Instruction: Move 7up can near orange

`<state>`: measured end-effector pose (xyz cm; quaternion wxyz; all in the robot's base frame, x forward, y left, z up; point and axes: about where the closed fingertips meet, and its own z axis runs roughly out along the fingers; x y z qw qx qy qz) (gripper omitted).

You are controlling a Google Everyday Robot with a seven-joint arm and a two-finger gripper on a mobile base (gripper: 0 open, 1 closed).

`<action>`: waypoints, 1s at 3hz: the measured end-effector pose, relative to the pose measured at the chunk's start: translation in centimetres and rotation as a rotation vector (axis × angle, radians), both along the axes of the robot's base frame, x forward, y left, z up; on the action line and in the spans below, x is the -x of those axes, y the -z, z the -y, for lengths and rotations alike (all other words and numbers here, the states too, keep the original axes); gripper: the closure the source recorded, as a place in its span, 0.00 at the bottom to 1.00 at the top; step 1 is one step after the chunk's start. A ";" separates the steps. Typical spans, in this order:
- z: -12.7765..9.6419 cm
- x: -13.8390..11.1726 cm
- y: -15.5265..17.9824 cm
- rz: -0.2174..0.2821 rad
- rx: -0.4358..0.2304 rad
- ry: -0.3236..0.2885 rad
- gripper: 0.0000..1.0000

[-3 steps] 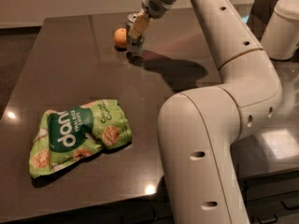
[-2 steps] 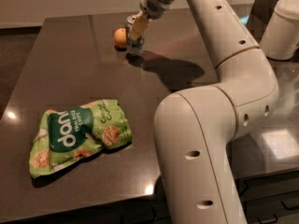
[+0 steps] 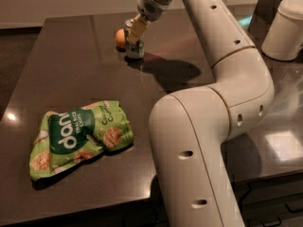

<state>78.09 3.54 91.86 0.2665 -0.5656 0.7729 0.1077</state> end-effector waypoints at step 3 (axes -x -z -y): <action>-0.7 -0.6 1.3 -0.006 0.002 -0.004 0.00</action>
Offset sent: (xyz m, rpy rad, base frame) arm -0.0001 -0.0006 -0.0039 -0.0088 0.0084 0.0026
